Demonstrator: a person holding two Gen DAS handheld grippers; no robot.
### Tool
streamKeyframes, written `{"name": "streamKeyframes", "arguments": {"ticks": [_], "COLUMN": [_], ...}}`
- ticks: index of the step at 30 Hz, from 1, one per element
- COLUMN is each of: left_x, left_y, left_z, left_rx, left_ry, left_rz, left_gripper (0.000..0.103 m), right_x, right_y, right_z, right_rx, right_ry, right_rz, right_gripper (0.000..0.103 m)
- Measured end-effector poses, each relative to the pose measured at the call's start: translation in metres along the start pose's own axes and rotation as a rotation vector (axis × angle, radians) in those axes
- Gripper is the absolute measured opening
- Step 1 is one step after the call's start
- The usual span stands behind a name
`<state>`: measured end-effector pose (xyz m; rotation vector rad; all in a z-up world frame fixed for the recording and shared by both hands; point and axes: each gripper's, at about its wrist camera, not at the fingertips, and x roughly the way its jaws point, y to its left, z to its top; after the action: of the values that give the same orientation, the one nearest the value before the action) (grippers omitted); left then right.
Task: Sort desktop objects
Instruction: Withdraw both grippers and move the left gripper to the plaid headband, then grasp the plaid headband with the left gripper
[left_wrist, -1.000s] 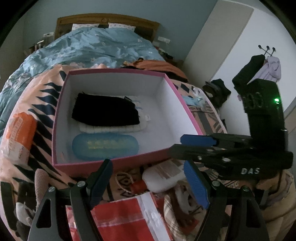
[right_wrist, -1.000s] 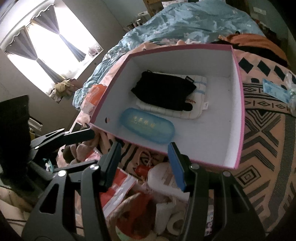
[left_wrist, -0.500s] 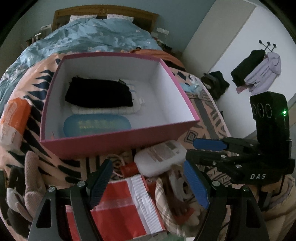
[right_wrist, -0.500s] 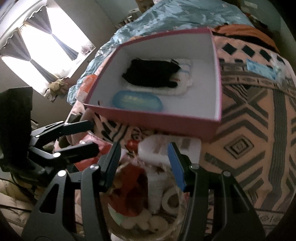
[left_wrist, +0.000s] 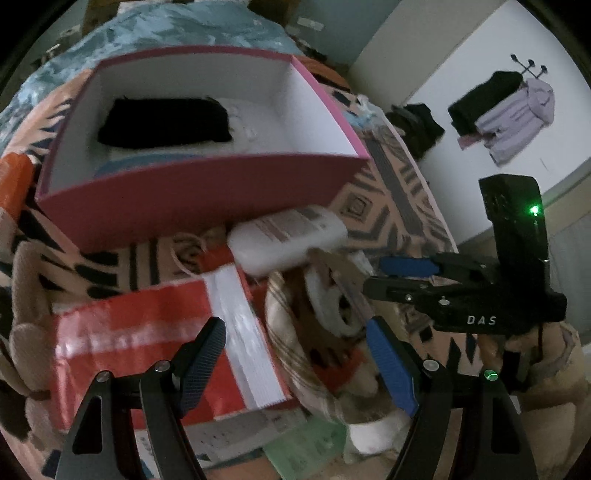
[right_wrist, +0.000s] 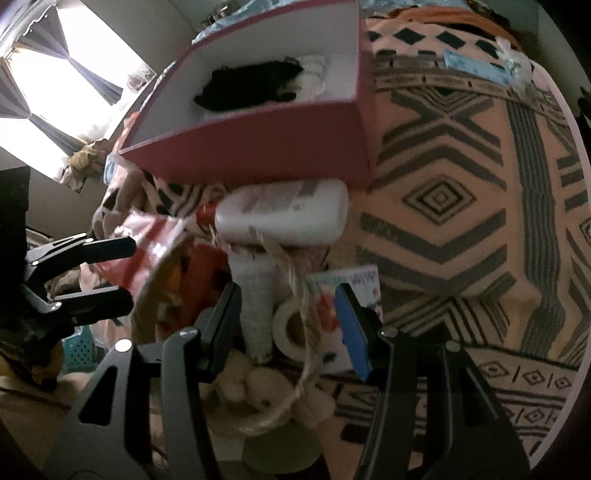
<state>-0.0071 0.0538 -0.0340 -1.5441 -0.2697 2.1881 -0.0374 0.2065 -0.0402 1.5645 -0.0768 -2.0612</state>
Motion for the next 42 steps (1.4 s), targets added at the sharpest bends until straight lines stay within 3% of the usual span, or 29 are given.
{"name": "streamKeyframes", "arguments": {"ticks": [8,10,16,21,29,42], "left_x": [0.005,0.007,0.010,0.011,0.003,-0.027], "left_y": [-0.011,-0.012,-0.011,-0.009,-0.009,-0.010], "left_z": [-0.009,-0.009,-0.014,-0.014,-0.010,0.012], "left_rx": [0.033,0.037,0.024,0.000,-0.022,-0.038], "left_ry": [0.050,0.065,0.104,0.119,0.109,0.015], "left_rz": [-0.019,-0.020,-0.027,-0.046,-0.074,-0.095], "left_gripper": [0.072,0.065,0.064,0.058,0.058,0.058], "right_x": [-0.002,-0.002,0.004,0.003,-0.016,-0.057], "right_y": [-0.004,-0.005,-0.008,-0.011,-0.006,0.014], "right_z": [-0.019,-0.019,-0.022,-0.025,-0.023,-0.001], "right_rx": [0.011,0.012,0.023,0.026,0.011,-0.043], "right_ry": [0.027,0.023,0.044,0.042,0.000,-0.122], "right_rz": [0.031,0.038,0.043,0.025,0.020,0.018], "right_gripper": [0.055,0.049,0.040,0.022,0.019,0.019]}}
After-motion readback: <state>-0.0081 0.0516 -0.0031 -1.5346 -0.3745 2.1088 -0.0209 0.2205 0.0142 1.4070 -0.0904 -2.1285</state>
